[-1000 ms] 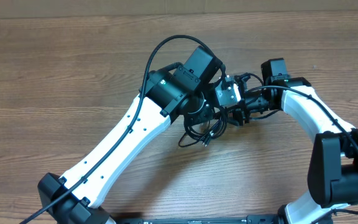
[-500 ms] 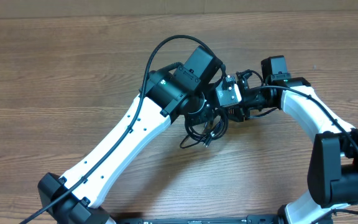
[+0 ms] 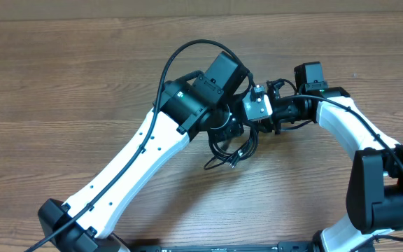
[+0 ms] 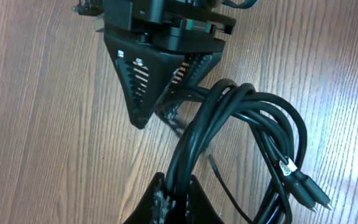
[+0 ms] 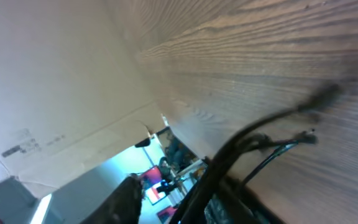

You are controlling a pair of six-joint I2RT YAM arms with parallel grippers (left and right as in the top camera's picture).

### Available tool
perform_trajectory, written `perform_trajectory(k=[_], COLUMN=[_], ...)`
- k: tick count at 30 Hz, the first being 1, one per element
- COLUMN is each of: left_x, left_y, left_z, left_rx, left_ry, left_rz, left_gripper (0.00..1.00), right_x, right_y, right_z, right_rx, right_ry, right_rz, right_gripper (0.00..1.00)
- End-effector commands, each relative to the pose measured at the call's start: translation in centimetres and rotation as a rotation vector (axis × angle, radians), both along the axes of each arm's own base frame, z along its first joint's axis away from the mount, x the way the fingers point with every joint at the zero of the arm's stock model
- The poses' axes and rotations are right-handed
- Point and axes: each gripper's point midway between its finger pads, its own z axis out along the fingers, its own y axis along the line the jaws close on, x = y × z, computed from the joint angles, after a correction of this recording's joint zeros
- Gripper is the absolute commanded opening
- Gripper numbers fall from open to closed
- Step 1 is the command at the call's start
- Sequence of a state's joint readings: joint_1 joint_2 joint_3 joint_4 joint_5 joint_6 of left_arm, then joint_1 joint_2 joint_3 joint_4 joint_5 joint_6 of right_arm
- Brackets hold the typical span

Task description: Untangle cables

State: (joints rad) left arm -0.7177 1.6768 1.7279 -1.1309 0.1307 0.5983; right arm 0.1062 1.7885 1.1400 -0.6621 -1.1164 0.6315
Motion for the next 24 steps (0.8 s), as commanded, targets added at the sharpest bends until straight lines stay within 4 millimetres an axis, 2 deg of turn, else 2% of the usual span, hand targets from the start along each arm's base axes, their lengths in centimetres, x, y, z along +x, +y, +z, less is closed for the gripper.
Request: perform_trajectory(k=[1,2,7,11,18,24], left_x=[-0.1,-0.1,0.3,0.5,0.7,4.0], left_y=[-0.1,-0.1,-0.5,-0.8,-0.5,1.8], left_z=[2.5,2.5,2.9,3.1,1.5,0.0], left_rx=[-0.058,-0.058,-0.078,-0.093,-0.056,0.008], left_ry=[-0.041,-0.041,-0.062,-0.069,-0.046,-0.068], left_rz=[0.001,0.000,0.000,-0.004,0.007,0.215], left_gripper=[0.04,0.04,0.04,0.04,0.04,0.04], right_x=[0.1,0.0,-1.0,-1.8,-3.2,-3.5], right_y=[0.3,0.3,1.2,2.2,3.6,3.5], right_z=[1.6,1.6,3.8,4.5,6.1,7.4], right_rx=[0.032,0.033,0.167,0.206,0.242,0.236], right_ry=[-0.036,-0.035,-0.022,-0.032,-0.103,-0.174], right_rz=[0.011,0.011,0.065,0.109,0.182,0.192], right_gripper=[0.12,0.04,0.04,0.04,0.04,0.04])
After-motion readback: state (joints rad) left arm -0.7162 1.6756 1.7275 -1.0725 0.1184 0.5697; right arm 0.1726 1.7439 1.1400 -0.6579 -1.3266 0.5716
